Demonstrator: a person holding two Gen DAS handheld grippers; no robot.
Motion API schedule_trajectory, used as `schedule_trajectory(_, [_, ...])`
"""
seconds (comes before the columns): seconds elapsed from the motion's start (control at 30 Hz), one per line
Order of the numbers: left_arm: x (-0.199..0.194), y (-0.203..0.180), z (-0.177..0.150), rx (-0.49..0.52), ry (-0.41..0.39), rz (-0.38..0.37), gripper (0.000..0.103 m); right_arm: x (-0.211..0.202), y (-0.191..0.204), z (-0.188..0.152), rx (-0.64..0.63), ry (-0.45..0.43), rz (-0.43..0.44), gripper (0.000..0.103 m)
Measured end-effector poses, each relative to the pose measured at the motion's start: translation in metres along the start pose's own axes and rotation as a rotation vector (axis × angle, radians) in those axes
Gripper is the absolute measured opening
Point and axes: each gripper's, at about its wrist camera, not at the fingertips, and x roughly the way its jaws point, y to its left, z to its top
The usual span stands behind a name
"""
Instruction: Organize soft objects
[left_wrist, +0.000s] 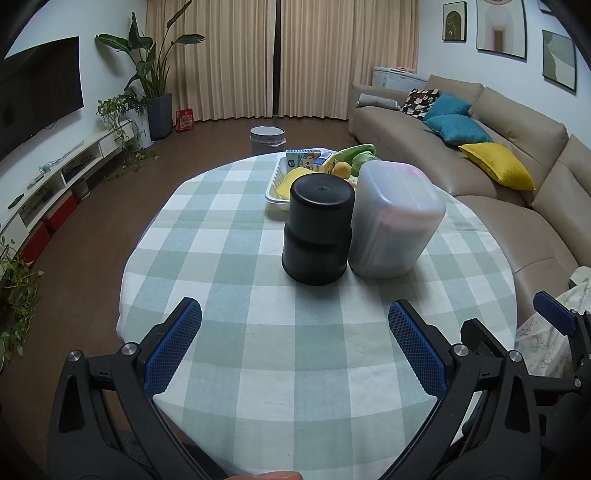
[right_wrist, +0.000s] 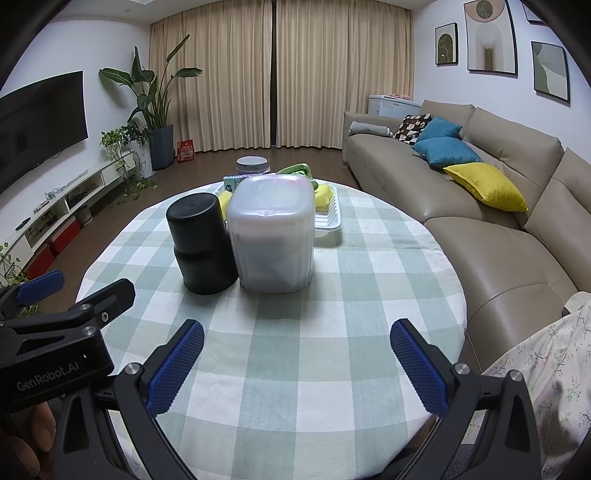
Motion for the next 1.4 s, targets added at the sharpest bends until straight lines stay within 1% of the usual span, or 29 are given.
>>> schedule_trajectory(1.4, [0.0001, -0.0005, -0.0011, -0.004, 0.001, 0.004, 0.103, -0.0003, -0.0016, 0.0008, -0.002, 0.004, -0.002, 0.103])
